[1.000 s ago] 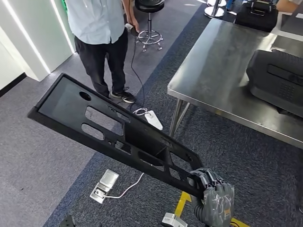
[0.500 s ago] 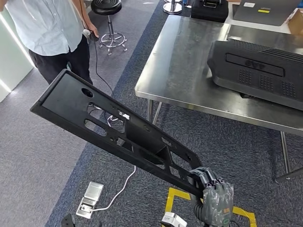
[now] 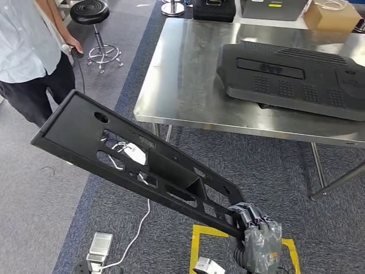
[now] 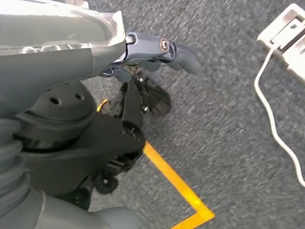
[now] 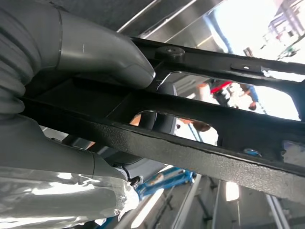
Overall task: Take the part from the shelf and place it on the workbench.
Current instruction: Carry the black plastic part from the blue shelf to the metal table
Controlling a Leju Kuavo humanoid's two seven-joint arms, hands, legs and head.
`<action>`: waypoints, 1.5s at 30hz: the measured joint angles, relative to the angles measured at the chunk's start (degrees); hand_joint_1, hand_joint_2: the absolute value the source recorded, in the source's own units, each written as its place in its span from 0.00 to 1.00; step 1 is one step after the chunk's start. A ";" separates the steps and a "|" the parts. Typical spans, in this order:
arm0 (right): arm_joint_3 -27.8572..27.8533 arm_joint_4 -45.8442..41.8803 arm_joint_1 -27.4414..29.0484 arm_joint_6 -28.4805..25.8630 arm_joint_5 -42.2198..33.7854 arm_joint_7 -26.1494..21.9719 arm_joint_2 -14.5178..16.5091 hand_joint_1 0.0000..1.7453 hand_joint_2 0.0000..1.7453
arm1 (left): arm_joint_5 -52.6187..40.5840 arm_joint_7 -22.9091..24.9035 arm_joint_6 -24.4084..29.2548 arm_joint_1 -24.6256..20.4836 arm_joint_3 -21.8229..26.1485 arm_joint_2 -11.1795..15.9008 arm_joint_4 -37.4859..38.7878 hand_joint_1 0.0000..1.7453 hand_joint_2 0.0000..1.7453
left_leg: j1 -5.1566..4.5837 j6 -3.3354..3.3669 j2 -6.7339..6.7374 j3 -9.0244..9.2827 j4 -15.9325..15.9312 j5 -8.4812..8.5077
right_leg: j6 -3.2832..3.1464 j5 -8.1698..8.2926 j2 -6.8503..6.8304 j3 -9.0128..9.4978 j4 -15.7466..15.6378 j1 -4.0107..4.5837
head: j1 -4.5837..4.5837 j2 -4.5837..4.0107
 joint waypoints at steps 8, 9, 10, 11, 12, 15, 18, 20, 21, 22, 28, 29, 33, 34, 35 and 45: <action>0.04 0.01 -0.08 -0.02 -0.01 -0.01 0.05 1.00 1.00 | -0.04 -0.01 -0.09 0.11 0.01 0.06 0.00 0.00 1.00 | 0.11 -0.73 -5.24 -7.98 15.97 -6.80 | -1.93 0.15 5.64 0.85 -0.98 -0.55 | -0.42 0.00; 0.04 0.03 -0.06 -0.02 -0.01 -0.01 0.05 1.00 1.00 | -0.04 -0.01 -0.09 0.13 0.02 0.07 0.00 0.00 1.00 | 0.12 -0.66 -5.35 -8.18 15.21 -5.31 | -1.91 0.09 6.56 1.00 -0.96 -0.54 | -0.43 0.00; 0.04 0.04 -0.04 -0.01 -0.01 -0.01 0.05 1.00 1.00 | -0.04 -0.01 -0.09 0.12 0.02 0.08 0.00 0.00 1.00 | 0.17 -0.55 -5.65 -7.37 12.26 -2.87 | -1.83 -0.02 7.47 1.20 -0.92 -0.55 | -0.43 0.00; 0.04 0.04 -0.04 -0.01 -0.01 -0.01 0.04 1.00 1.00 | -0.04 -0.01 -0.09 0.10 0.02 0.09 0.00 0.00 1.00 | 0.26 -0.41 -6.47 -6.06 8.43 -0.39 | -1.70 -0.18 8.24 1.36 -0.86 -0.59 | -0.42 0.00; 0.04 0.05 -0.07 0.01 -0.01 -0.01 0.04 1.00 1.00 | -0.09 -0.01 -0.11 0.08 0.01 0.10 0.01 0.00 1.00 | 0.41 -0.33 -7.51 -4.79 4.91 1.38 | -1.50 -0.35 8.93 1.40 -0.64 -0.54 | -0.39 0.00; 0.07 0.07 0.02 0.02 -0.01 0.01 0.04 1.00 1.00 | -0.12 0.00 -0.17 -0.04 0.01 0.11 0.04 0.00 1.00 | 0.37 0.00 -9.32 -3.44 1.13 2.31 | -0.69 -0.49 10.35 0.98 -0.34 -0.69 | -0.36 -0.01; 0.06 0.03 0.19 -0.01 0.13 0.02 0.02 1.00 1.00 | 0.01 -0.08 -0.41 -0.19 0.01 0.08 0.04 0.00 1.00 | 0.41 0.74 -8.51 -3.13 0.77 2.43 | 0.26 -1.28 8.78 0.58 0.55 -0.80 | -0.27 0.00; 0.08 0.02 0.00 -0.02 0.51 0.01 0.01 1.00 1.00 | 0.01 -0.15 -0.66 -0.15 0.00 0.03 0.04 0.00 1.00 | 0.51 1.23 -7.71 -2.82 0.57 2.38 | 0.90 -3.94 5.41 -1.59 5.41 -0.81 | -0.13 0.01; 0.11 0.04 -0.12 -0.01 0.72 0.00 0.01 1.00 1.00 | 0.00 -0.22 -0.82 -0.06 0.00 0.04 0.04 0.00 1.00 | 0.49 1.38 -7.28 -2.74 0.56 2.29 | 1.20 -5.61 4.38 -3.44 9.13 -0.95 | -0.08 0.00; 0.14 0.13 -0.18 -0.01 0.90 -0.02 0.01 1.00 1.00 | 0.01 -0.28 -0.98 0.03 0.00 0.07 0.04 0.00 1.00 | 0.48 1.47 -6.86 -2.67 0.57 2.17 | 1.43 -6.87 4.01 -5.27 12.66 -1.14 | -0.09 0.00; 0.20 0.73 -0.65 0.01 2.04 -0.12 0.01 1.00 1.00 | 0.01 -0.67 -1.78 0.00 -0.02 0.09 0.04 0.00 1.00 | 0.53 0.51 -6.03 -1.52 0.55 1.17 | 1.41 -0.21 3.50 -0.51 2.09 -1.40 | -0.09 0.01; 0.21 0.78 -0.73 0.01 2.08 -0.15 0.01 1.00 1.00 | 0.01 -0.68 -1.79 0.00 -0.02 0.09 0.04 0.00 1.00 | 0.48 0.18 -6.02 -1.42 0.50 1.05 | 1.15 0.03 3.52 0.26 0.48 -1.25 | -0.10 0.00; 0.21 0.97 -0.76 0.01 2.28 -0.20 0.01 1.00 1.00 | 0.00 -0.70 -1.80 -0.05 -0.02 0.08 0.04 0.00 1.00 | 0.47 0.02 -5.93 -1.00 0.01 0.89 | 0.41 -0.22 3.72 0.44 -0.27 -1.13 | -0.17 0.00; 0.21 0.99 -0.79 0.01 2.47 -0.20 0.01 1.00 1.00 | 0.00 -0.72 -1.80 -0.06 -0.03 0.09 0.04 0.00 1.00 | 0.46 0.28 -5.93 -0.90 -0.07 0.86 | 0.40 -0.19 3.71 0.47 -0.35 -1.20 | -0.19 0.00; 0.22 1.02 -0.81 0.01 2.70 -0.20 0.01 1.00 1.00 | 0.00 -0.73 -1.81 -0.06 -0.03 0.10 0.04 0.00 1.00 | 0.47 0.44 -5.92 -0.83 -0.22 0.94 | 0.36 -0.21 3.71 0.47 -0.35 -1.19 | -0.20 0.00; 0.23 1.25 -0.79 0.01 3.28 0.00 0.07 1.00 1.00 | 0.00 -0.90 -1.79 -0.03 -0.02 0.18 0.04 0.00 1.00 | 0.17 0.53 -5.90 -0.65 -0.94 0.98 | 0.58 0.24 3.69 0.56 -0.06 -1.30 | -0.21 0.01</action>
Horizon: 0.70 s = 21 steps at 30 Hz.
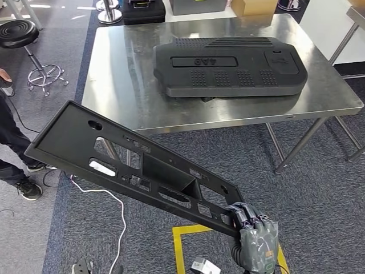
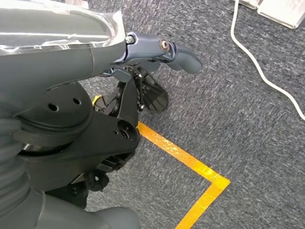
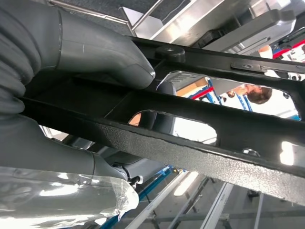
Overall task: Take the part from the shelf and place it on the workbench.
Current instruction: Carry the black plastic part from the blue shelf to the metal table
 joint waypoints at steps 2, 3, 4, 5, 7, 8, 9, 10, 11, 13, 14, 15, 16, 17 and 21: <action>-0.02 -0.06 0.00 0.00 -0.09 -0.08 0.04 1.00 1.00 | 0.01 -0.07 0.02 0.00 -0.01 -0.03 0.00 0.00 1.00 | 0.30 0.11 0.12 0.66 -0.72 0.28 | 0.40 -0.03 -0.04 -0.10 1.03 -0.05 | 0.04 0.00; -0.03 -0.10 -0.03 -0.01 -0.14 -0.15 0.05 1.00 1.00 | 0.01 -0.09 0.04 0.00 -0.01 -0.05 0.00 0.00 1.00 | 0.49 0.18 0.19 1.07 -0.93 0.40 | 0.67 -0.91 -0.06 -0.56 2.32 -0.12 | 0.08 0.00; -0.02 -0.14 -0.06 -0.01 -0.17 -0.24 0.05 1.00 1.00 | 0.01 -0.11 0.04 0.00 -0.01 -0.08 0.00 0.00 1.00 | 0.65 0.23 0.27 1.39 -1.08 0.47 | 1.00 -2.42 -0.10 -1.59 4.67 -0.25 | 0.12 0.00; -0.01 -0.17 -0.05 -0.01 -0.24 -0.32 0.05 1.00 1.00 | 0.01 -0.12 0.05 -0.01 0.00 -0.10 0.00 0.00 1.00 | 0.68 0.27 0.32 1.53 -1.10 0.43 | 1.42 -4.16 -0.11 -3.10 7.89 -0.37 | 0.15 0.00; 0.01 -0.18 0.06 0.00 -0.50 -0.56 0.05 1.00 1.00 | 0.00 -0.11 0.04 0.04 0.00 -0.13 0.00 0.00 1.00 | 0.78 0.13 0.40 1.76 -1.08 0.21 | 2.15 -6.48 -0.13 -6.30 13.73 -0.73 | 0.15 -0.01; 0.01 -0.18 0.10 0.00 -0.67 -0.69 0.05 1.00 1.00 | 0.01 -0.10 0.04 0.09 0.00 -0.13 0.00 0.00 1.00 | 0.93 -0.08 0.41 1.97 -1.07 0.01 | 2.49 -6.13 -0.14 -6.84 14.28 -0.90 | 0.15 -0.01; 0.01 -0.18 0.09 0.00 -0.83 -0.81 0.05 1.00 1.00 | 0.01 -0.08 0.03 0.14 0.00 -0.13 0.00 0.00 1.00 | 1.16 -0.35 0.40 2.33 -1.05 -0.27 | 2.80 -4.67 -0.17 -6.33 12.69 -1.08 | 0.15 -0.01; 0.01 -0.18 0.07 0.00 -0.98 -0.91 0.05 1.00 1.00 | 0.02 -0.07 0.02 0.17 0.00 -0.13 0.00 0.00 1.00 | 1.47 -0.70 0.38 2.85 -1.04 -0.65 | 3.12 -2.31 -0.21 -4.85 9.13 -1.28 | 0.15 0.00; 0.01 -0.15 0.01 0.01 -1.08 -1.06 0.05 1.00 1.00 | 0.02 -0.05 0.01 0.17 0.00 -0.11 0.00 0.00 1.00 | 1.71 -1.11 0.36 3.35 -1.10 -1.03 | 3.40 -0.47 -0.23 -3.22 5.53 -1.35 | 0.20 -0.01; 0.01 -0.14 -0.15 0.02 -1.22 -1.48 0.05 1.00 1.00 | -0.01 -0.04 -0.02 0.00 -0.01 -0.07 0.00 0.00 1.00 | 1.82 -1.99 0.38 3.83 -1.12 -1.64 | 2.64 0.63 -0.42 -1.32 0.69 -1.07 | 0.36 -0.02; -0.01 -0.13 -0.19 0.02 -1.26 -1.68 0.06 1.00 1.00 | -0.01 -0.02 -0.04 -0.06 -0.02 -0.05 0.00 0.00 1.00 | 1.72 -2.41 0.44 3.89 -1.14 -1.83 | 1.78 0.05 -0.45 -1.33 0.43 -0.85 | 0.35 -0.02; -0.02 -0.16 -0.22 0.01 -1.26 -1.82 0.07 1.00 1.00 | -0.03 0.01 -0.05 -0.12 -0.02 -0.06 0.00 0.00 1.00 | 1.68 -2.75 0.51 4.02 -1.17 -1.92 | 0.76 -0.34 -0.47 -1.41 0.38 -0.69 | 0.32 -0.02; -0.02 -0.18 -0.20 0.01 -1.22 -1.89 0.08 1.00 1.00 | -0.03 0.04 -0.07 -0.16 -0.02 -0.08 0.00 0.00 1.00 | 1.74 -3.03 0.55 4.18 -1.14 -2.04 | -0.06 -0.24 -0.34 -1.26 0.56 -0.70 | 0.18 -0.02; -0.03 -0.22 -0.24 -0.01 -1.18 -1.91 0.11 1.00 1.00 | -0.02 0.06 -0.07 -0.17 -0.02 -0.09 0.00 0.00 1.00 | 1.82 -3.12 0.58 4.13 -0.48 -2.14 | -0.56 -0.46 -0.27 -0.92 0.50 -0.70 | 0.11 -0.02; -0.02 -0.27 -0.63 -0.02 -1.14 -1.95 0.25 1.00 1.00 | -0.06 0.06 -0.15 -0.19 -0.04 -0.10 0.00 0.00 1.00 | 1.21 -2.48 0.55 -3.30 12.33 -6.13 | -2.20 -1.54 -0.11 0.66 0.21 -0.07 | -0.05 -0.02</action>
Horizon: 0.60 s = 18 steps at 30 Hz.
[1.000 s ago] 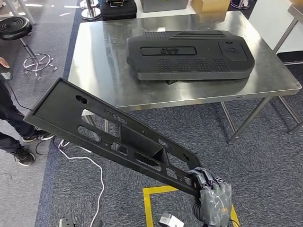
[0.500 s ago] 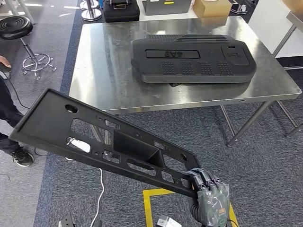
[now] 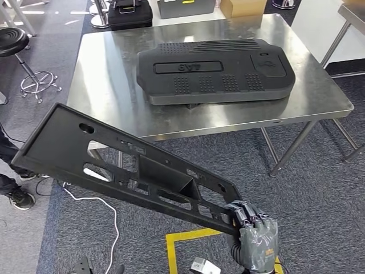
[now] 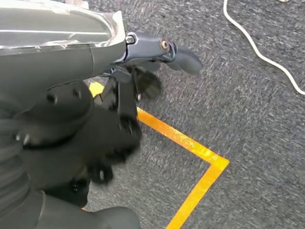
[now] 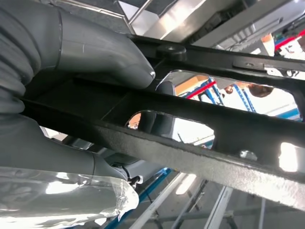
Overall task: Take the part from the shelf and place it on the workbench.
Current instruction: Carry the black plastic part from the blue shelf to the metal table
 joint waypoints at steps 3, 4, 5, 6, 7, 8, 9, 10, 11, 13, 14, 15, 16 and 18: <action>0.00 0.01 0.00 0.02 -0.03 0.00 0.02 1.00 1.00 | 0.02 0.00 0.05 0.16 0.00 0.01 0.00 0.00 1.00 | -1.03 1.01 -0.02 -4.89 4.06 -0.25 | -0.59 -1.24 0.48 1.50 0.00 0.89 | 0.00 0.00; 0.00 0.01 -0.01 0.02 -0.03 -0.01 0.03 1.00 1.00 | 0.02 0.00 0.07 0.18 0.00 0.01 0.00 0.00 1.00 | -1.40 1.61 -0.03 -4.67 1.53 2.12 | -0.64 -1.76 0.63 2.29 -0.01 1.15 | 0.01 0.00; 0.00 0.01 -0.02 0.02 -0.05 -0.03 0.03 1.00 1.00 | 0.02 0.00 0.08 0.20 0.00 0.02 0.00 0.00 1.00 | -1.83 2.33 -0.04 -4.00 -1.90 5.12 | -0.65 -2.34 0.72 3.08 -0.04 1.35 | 0.01 0.00; 0.00 0.03 -0.04 0.02 -0.18 -0.09 0.05 1.00 1.00 | 0.00 0.01 0.09 0.18 0.00 0.04 0.00 0.00 1.00 | -2.21 2.97 -0.03 -3.40 -4.86 7.24 | -0.55 -2.85 0.78 3.79 -0.05 1.51 | 0.10 0.00; 0.00 0.06 -0.07 0.03 -0.45 -0.26 0.07 1.00 1.00 | -0.02 0.02 0.11 0.14 0.00 0.07 0.00 0.00 1.00 | -2.55 3.38 -0.03 -2.90 -7.15 8.72 | -0.33 -3.30 0.82 4.21 -0.08 1.59 | 0.11 0.00; 0.02 0.08 -0.08 0.03 -0.82 -0.50 0.09 1.00 1.00 | -0.01 0.03 0.13 0.12 0.00 0.09 0.00 0.00 1.00 | -2.82 3.58 -0.04 -2.69 -8.31 9.20 | -0.01 -3.62 0.85 4.49 -0.16 1.56 | 0.15 0.00; 0.03 0.11 -0.10 0.04 -1.24 -0.80 0.11 1.00 1.00 | 0.03 0.05 0.15 0.10 0.00 0.12 0.00 0.00 1.00 | -2.97 3.63 -0.06 -2.54 -8.76 8.92 | 0.36 -3.69 0.85 4.68 -0.15 1.52 | 0.15 0.00; 0.06 0.10 -0.15 0.03 -1.63 -1.14 0.13 1.00 1.00 | 0.08 0.05 0.15 0.10 0.00 0.12 0.00 0.00 1.00 | -2.96 3.67 -0.12 -2.12 -9.30 9.03 | 0.67 -3.74 0.83 4.80 -0.12 1.46 | 0.06 0.00; 0.09 0.10 -0.20 0.03 -1.93 -1.46 0.13 1.00 1.00 | 0.13 0.07 0.15 0.11 0.00 0.13 0.00 0.00 1.00 | -2.85 3.82 -0.17 -1.57 -9.81 9.06 | 0.94 -3.81 0.74 4.96 0.25 1.41 | 0.09 0.01; 0.15 0.09 -0.50 0.02 -1.87 -2.12 0.13 1.00 1.00 | 0.14 0.09 0.10 -0.04 -0.01 0.10 0.00 0.00 1.00 | -2.46 4.18 -0.20 -0.35 -10.63 8.89 | 1.58 -4.93 0.56 3.69 3.30 1.30 | 0.17 0.01; 0.16 0.07 -0.61 0.02 -1.47 -2.46 0.14 1.00 1.00 | 0.11 0.12 0.07 -0.14 -0.01 0.08 0.00 0.00 1.00 | -2.35 4.29 -0.19 0.07 -10.84 8.68 | 1.98 -6.11 0.48 2.09 6.20 1.12 | 0.22 0.01; 0.16 0.05 -0.68 0.02 -0.87 -2.76 0.15 1.00 1.00 | 0.07 0.15 0.03 -0.21 -0.02 0.04 0.00 0.00 1.00 | -2.29 4.35 -0.18 0.35 -10.91 8.39 | 2.38 -7.44 0.44 -0.08 9.54 0.90 | 0.23 0.00; 0.16 0.04 -0.66 0.02 -0.34 -2.97 0.16 1.00 1.00 | 0.04 0.17 0.01 -0.21 -0.02 0.02 0.00 0.00 1.00 | -2.22 4.33 -0.18 0.64 -10.90 8.06 | 2.73 -8.39 0.42 -2.24 12.48 0.64 | 0.23 0.00; 0.16 0.05 -0.56 0.02 0.09 -3.21 0.19 1.00 1.00 | 0.03 0.19 -0.02 -0.09 -0.02 -0.01 0.00 0.00 1.00 | -2.03 4.13 -0.21 1.60 -10.88 7.23 | 3.29 -7.32 0.35 -4.55 13.77 0.21 | 0.22 0.00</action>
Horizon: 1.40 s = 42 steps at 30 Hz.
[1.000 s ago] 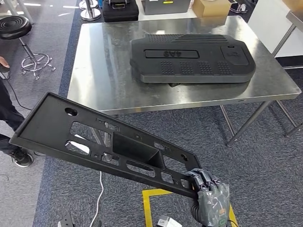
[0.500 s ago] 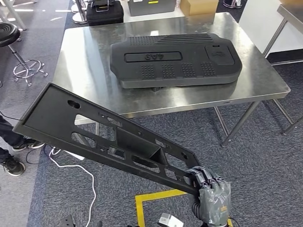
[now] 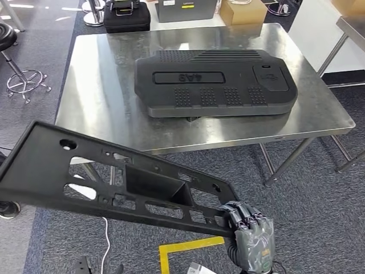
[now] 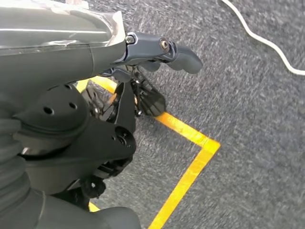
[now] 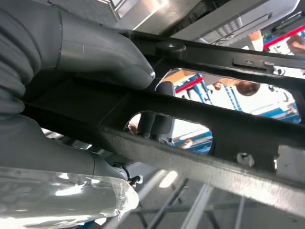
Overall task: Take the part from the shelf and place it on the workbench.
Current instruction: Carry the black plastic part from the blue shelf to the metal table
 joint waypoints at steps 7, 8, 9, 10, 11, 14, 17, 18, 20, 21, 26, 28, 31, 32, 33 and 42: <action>-0.08 -0.06 0.21 0.02 -0.42 -0.20 0.24 1.00 1.00 | -0.02 0.01 -0.23 -0.08 0.00 -0.12 0.02 0.00 1.00 | 0.54 -2.14 -0.03 2.84 -0.43 -2.28 | -1.87 8.16 -0.45 2.98 -13.23 0.57 | 0.01 0.00; -0.15 -0.16 0.31 0.01 -0.50 -0.21 0.32 1.00 1.00 | 0.00 0.01 -0.21 -0.08 0.00 -0.12 0.02 0.00 1.00 | 0.56 -2.36 0.00 3.08 -0.32 -2.47 | -2.34 8.26 -0.42 3.28 -13.44 0.46 | -0.08 0.00; -0.24 -0.31 0.32 0.01 -0.69 -0.32 0.41 1.00 1.00 | 0.01 -0.01 -0.20 -0.09 0.00 -0.11 0.02 0.00 1.00 | 0.57 -2.49 0.03 2.99 0.46 -2.75 | -2.69 8.13 -0.38 3.77 -13.77 0.34 | -0.08 0.00; -0.31 -0.48 0.32 0.00 -0.99 -0.54 0.53 1.00 1.00 | -0.01 -0.03 -0.19 -0.10 0.00 -0.10 0.02 0.00 1.00 | 0.60 -2.62 0.03 2.18 2.29 -3.41 | -3.01 8.02 -0.35 4.30 -14.07 0.22 | -0.11 0.00; -0.37 -0.66 0.33 0.00 -1.41 -0.81 0.68 1.00 1.00 | -0.01 -0.03 -0.19 -0.09 0.00 -0.10 0.02 0.00 1.00 | 0.62 -2.77 0.02 0.58 5.26 -4.45 | -3.29 7.84 -0.35 4.77 -14.29 0.16 | -0.15 0.00; -0.57 -1.02 0.48 0.00 -2.37 -1.68 0.96 1.00 1.00 | -0.02 -0.04 -0.19 0.03 0.01 -0.07 0.02 0.00 1.00 | 0.62 -3.13 0.02 -5.87 14.61 -7.27 | -3.81 6.86 -0.25 5.82 -14.38 0.27 | -0.19 0.00; -0.89 -1.32 0.64 0.00 -2.59 -2.16 1.10 1.00 1.00 | -0.01 -0.04 -0.17 0.14 0.02 -0.03 0.02 0.00 1.00 | 0.63 -2.99 0.02 -6.78 10.88 -2.24 | -3.58 5.40 0.10 7.76 -14.38 0.30 | -0.20 0.00; -0.97 -1.42 0.65 0.00 -2.62 -2.25 1.13 1.00 1.00 | -0.01 -0.04 -0.17 0.16 0.02 -0.02 0.02 0.00 1.00 | 0.61 -2.81 0.01 -6.00 7.88 0.30 | -3.36 4.82 0.15 8.53 -14.43 0.27 | -0.18 0.00; -1.16 -1.57 0.65 0.01 -2.68 -2.43 1.19 1.00 1.00 | -0.05 -0.02 -0.19 0.09 0.01 0.01 0.03 0.00 1.00 | 0.31 -2.35 0.09 -5.00 3.31 2.60 | -2.67 3.85 0.22 9.48 -14.41 0.28 | -0.11 0.01; -1.29 -1.66 0.68 0.01 -2.71 -2.57 1.22 1.00 1.00 | -0.05 -0.02 -0.19 0.12 0.01 0.01 0.04 0.00 1.00 | 0.13 -2.04 0.13 -4.86 2.58 2.40 | -2.28 3.52 0.22 9.72 -14.33 0.29 | -0.06 0.01; -2.31 -2.89 0.83 0.00 -2.97 -3.34 1.26 1.00 1.00 | 0.04 0.00 -0.30 0.10 0.00 0.03 0.04 0.00 1.00 | 0.41 -0.72 0.07 -3.27 1.44 1.48 | -0.88 0.90 -0.08 7.97 -9.35 0.26 | 0.05 0.00; -2.97 -3.49 1.04 0.00 -3.09 -3.76 1.26 1.00 1.00 | 0.02 0.04 -0.36 -0.09 -0.01 0.04 0.04 0.00 1.00 | 0.41 -0.45 0.07 -2.65 1.39 0.87 | -0.51 -1.75 -0.23 3.48 -2.01 0.23 | 0.10 0.01; -4.12 -4.45 1.61 0.00 -3.12 -4.10 1.25 1.00 1.00 | 0.02 0.10 -0.36 -0.07 -0.02 0.04 0.04 0.00 1.00 | 0.32 -0.40 0.01 -1.25 1.39 -0.30 | -0.61 -0.11 -0.27 -0.54 0.94 0.28 | 0.10 0.01; -4.54 -4.86 1.71 0.00 -3.12 -4.15 1.24 1.00 1.00 | 0.03 0.11 -0.37 -0.07 -0.03 0.04 0.04 0.00 1.00 | 0.32 -0.48 -0.03 -0.55 1.38 -0.78 | -0.81 2.61 -0.27 -0.06 -1.96 0.35 | 0.10 0.01; -4.99 -5.29 1.77 0.00 -3.11 -4.21 1.22 1.00 1.00 | 0.04 0.11 -0.38 -0.08 -0.04 0.04 0.04 0.00 1.00 | 0.36 -0.63 -0.07 0.11 1.30 -1.27 | -1.08 5.36 -0.27 0.90 -5.44 0.48 | 0.09 0.01; -7.35 -7.62 2.49 0.00 -3.14 -4.72 1.13 1.00 1.00 | 0.03 0.16 -0.38 -0.57 -0.09 0.04 0.04 0.00 1.00 | 0.25 -2.60 -0.10 -0.67 7.00 -5.14 | -3.89 7.66 -0.26 5.09 -14.29 0.66 | -0.07 0.01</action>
